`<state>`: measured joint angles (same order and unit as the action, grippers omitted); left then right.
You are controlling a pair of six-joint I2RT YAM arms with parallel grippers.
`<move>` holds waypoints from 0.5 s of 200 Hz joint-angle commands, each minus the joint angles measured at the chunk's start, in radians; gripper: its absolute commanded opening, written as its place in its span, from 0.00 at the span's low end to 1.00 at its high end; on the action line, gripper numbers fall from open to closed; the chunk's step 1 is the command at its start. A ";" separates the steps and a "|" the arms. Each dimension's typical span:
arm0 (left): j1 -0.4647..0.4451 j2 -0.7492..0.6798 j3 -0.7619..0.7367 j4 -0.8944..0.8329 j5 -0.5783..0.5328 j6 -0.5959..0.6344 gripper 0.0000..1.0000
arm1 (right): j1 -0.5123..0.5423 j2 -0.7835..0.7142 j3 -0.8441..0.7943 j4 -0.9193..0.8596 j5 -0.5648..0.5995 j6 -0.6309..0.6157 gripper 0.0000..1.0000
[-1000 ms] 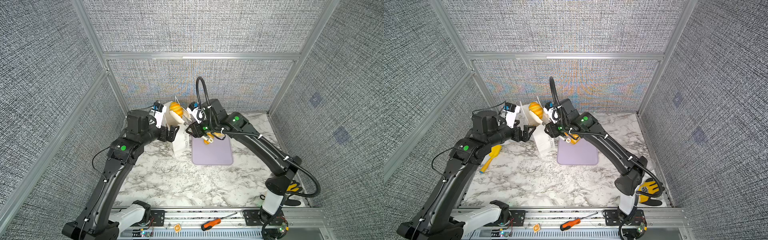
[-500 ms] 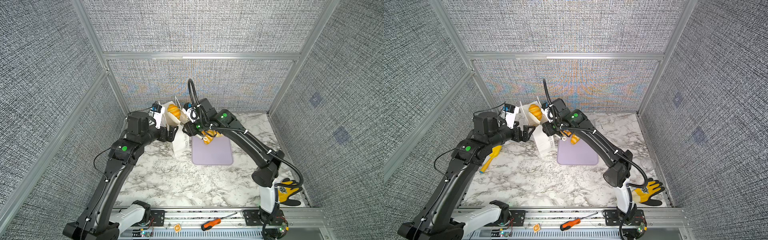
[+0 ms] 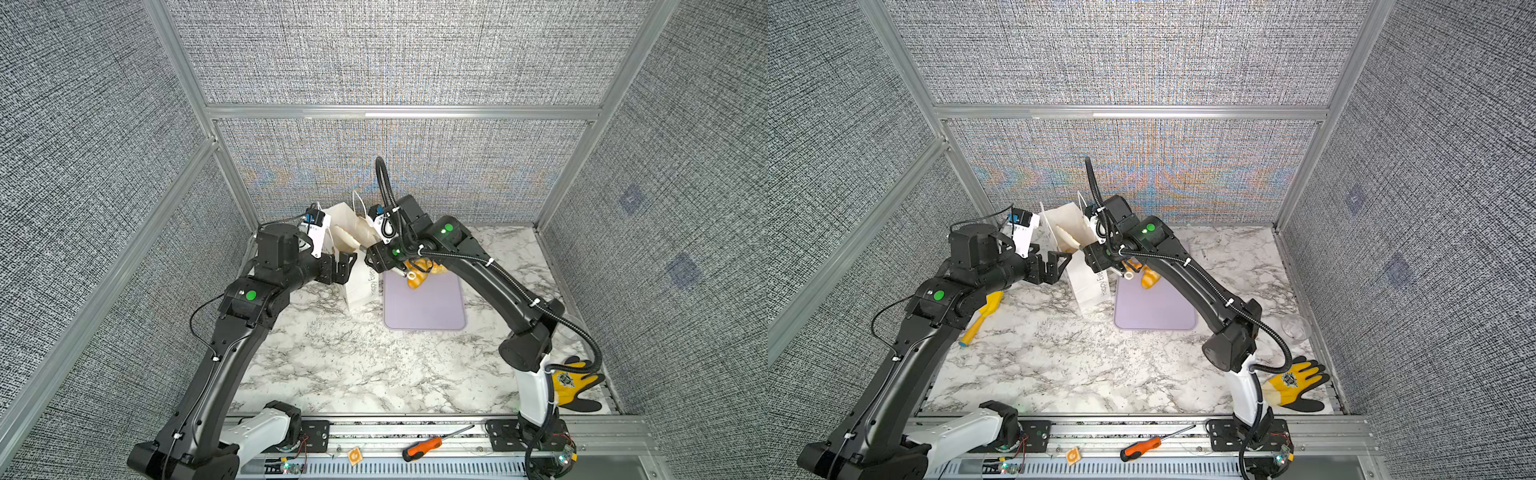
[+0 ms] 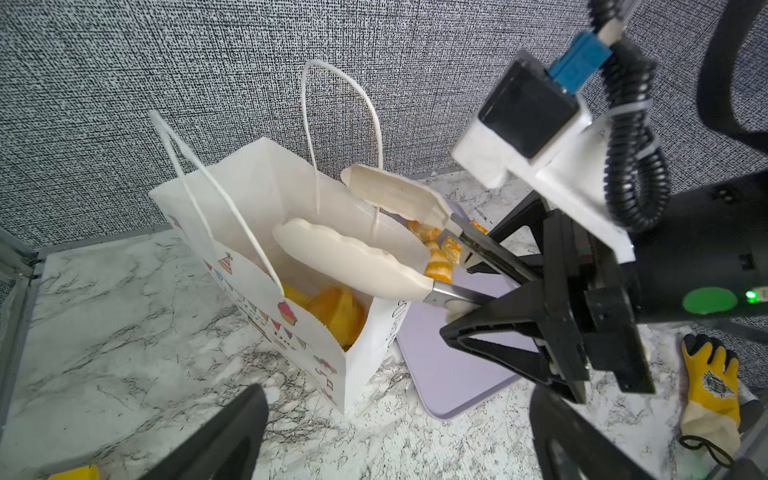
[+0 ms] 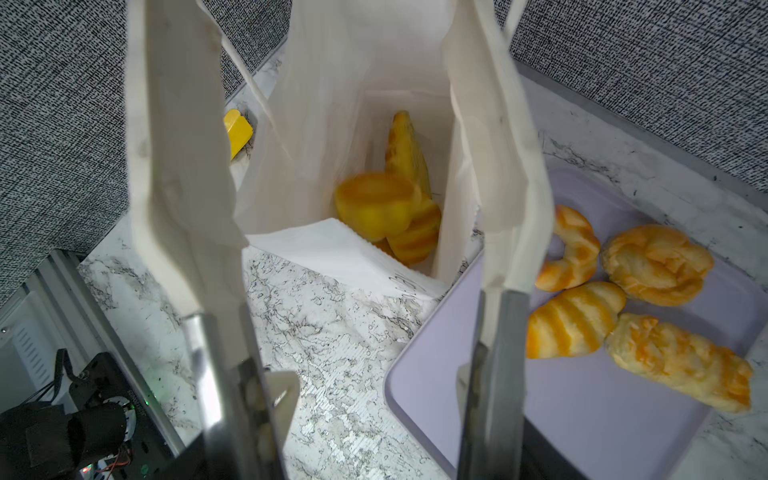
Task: Place the fake bread into the paper bag
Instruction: 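Lower the croissant into the bag opening and open the tongs, then move the empty tongs back over the tray while left gripper lowers the bag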
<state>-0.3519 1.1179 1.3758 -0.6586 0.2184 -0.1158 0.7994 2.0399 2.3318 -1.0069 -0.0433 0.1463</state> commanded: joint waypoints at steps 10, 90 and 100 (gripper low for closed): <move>-0.001 -0.004 -0.001 0.029 0.023 0.000 0.99 | 0.004 -0.029 -0.001 -0.007 0.024 0.001 0.72; -0.001 -0.022 -0.039 0.088 0.109 -0.026 0.99 | 0.004 -0.214 -0.205 0.037 0.129 -0.006 0.72; -0.001 -0.018 -0.035 0.083 0.118 -0.025 0.99 | 0.003 -0.238 -0.236 0.040 0.145 -0.005 0.72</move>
<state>-0.3527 1.0985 1.3365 -0.6147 0.2974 -0.1322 0.8047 1.8481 2.1445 -0.9981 0.0410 0.1417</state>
